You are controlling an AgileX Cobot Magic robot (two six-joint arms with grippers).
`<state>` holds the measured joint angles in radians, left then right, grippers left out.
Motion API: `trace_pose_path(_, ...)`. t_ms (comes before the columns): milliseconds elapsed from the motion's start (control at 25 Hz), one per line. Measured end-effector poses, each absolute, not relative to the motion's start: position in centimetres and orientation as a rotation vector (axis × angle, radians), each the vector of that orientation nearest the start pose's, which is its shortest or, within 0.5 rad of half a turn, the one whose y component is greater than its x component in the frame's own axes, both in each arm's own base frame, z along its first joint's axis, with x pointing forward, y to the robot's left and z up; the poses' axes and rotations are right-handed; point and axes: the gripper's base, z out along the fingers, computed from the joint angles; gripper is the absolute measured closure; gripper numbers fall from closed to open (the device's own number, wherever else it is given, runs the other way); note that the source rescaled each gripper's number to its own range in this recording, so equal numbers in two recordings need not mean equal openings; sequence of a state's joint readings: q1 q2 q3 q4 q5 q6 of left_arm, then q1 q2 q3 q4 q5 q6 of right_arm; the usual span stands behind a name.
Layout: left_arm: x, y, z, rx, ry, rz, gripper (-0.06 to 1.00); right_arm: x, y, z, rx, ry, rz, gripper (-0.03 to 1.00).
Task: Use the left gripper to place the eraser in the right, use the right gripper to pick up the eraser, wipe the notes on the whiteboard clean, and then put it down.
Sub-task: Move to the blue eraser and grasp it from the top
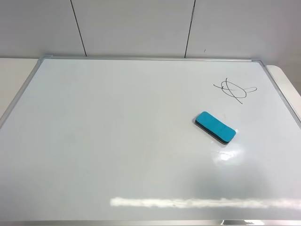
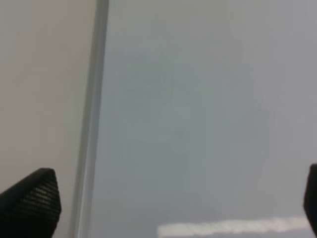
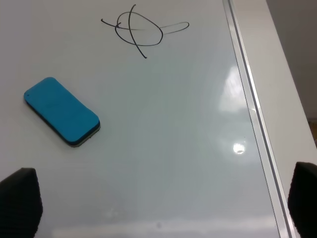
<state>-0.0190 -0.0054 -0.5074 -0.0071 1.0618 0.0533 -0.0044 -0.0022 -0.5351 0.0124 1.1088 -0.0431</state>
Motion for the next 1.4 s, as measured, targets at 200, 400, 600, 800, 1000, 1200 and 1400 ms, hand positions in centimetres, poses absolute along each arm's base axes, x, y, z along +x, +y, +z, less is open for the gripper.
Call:
trace_pose_path(200,-0.66,0.04,27.92,0.106,2.03,-0.003,-0.06,-1.13,0.14,28.32,-0.041,2.053,-0.01,-0.03)
trace_pose_path(400,-0.66,0.04,27.92,0.104,2.03,-0.003,-0.06,-1.13,0.14,28.32,-0.041,2.053,-0.01,-0.03)
trace_pose_path(600,-0.66,0.04,27.92,0.103,2.03,-0.004,-0.06,-1.13,0.15,28.32,-0.041,2.053,-0.008,-0.03)
trace_pose_path(800,-0.66,0.04,27.93,0.103,2.029,-0.004,-0.06,-1.13,0.16,28.32,-0.042,2.053,-0.007,-0.03)
trace_pose_path(1000,-0.66,0.04,27.93,0.103,2.029,-0.004,-0.06,-1.13,0.16,28.32,-0.042,2.053,-0.006,-0.03)
trace_pose_path(1200,-0.66,0.04,27.93,0.103,2.029,-0.004,-0.06,-1.13,0.16,28.32,-0.042,2.053,-0.006,-0.03)
trace_pose_path(1400,-0.66,0.04,27.93,0.103,2.029,-0.004,-0.06,-1.09,0.16,28.41,-0.036,2.041,-0.004,-0.03)
